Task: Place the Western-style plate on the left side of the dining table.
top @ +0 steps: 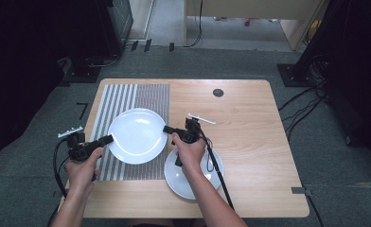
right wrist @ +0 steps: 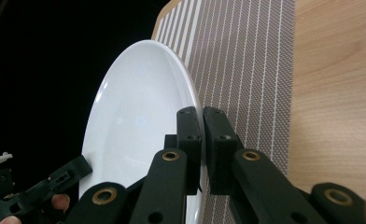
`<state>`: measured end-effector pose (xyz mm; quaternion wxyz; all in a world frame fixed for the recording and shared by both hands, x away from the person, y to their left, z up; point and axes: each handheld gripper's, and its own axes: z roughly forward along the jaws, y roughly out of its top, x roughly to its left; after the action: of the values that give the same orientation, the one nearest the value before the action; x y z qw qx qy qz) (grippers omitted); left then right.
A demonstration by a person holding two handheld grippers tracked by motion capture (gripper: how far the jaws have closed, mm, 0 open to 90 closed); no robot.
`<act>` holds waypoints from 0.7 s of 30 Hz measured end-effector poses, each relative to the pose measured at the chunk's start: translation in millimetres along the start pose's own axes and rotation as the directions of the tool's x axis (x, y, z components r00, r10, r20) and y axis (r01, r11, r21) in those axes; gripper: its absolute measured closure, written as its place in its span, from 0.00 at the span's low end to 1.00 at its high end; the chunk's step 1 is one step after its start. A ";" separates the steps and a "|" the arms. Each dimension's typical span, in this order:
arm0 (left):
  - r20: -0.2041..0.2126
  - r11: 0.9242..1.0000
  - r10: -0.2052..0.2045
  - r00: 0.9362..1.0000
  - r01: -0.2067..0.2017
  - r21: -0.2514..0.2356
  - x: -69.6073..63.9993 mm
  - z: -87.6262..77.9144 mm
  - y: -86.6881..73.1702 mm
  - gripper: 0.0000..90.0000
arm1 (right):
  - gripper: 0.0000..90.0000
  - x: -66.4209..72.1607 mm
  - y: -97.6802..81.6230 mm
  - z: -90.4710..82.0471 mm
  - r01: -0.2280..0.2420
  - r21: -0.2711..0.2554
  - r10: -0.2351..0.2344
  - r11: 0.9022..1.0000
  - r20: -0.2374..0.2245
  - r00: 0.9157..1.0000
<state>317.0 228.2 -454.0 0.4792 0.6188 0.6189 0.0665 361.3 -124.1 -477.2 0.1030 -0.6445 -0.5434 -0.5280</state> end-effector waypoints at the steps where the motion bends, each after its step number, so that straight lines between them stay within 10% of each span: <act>1: -0.001 1.000 -0.004 1.000 0.004 0.001 2.4 1.1 2.3 0.88 | 0.97 -0.2 2.6 5.6 -0.006 0.006 0.006 1.000 0.001 1.000; 21: -0.083 0.998 -0.038 0.996 0.041 0.044 31.8 22.7 38.1 0.88 | 0.96 10.1 24.6 55.5 -0.034 0.038 0.032 0.999 0.065 0.997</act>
<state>366.2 251.6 -456.6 0.4405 0.6139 0.6515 0.0682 411.3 -88.5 -481.8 0.1068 -0.6679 -0.5458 -0.4947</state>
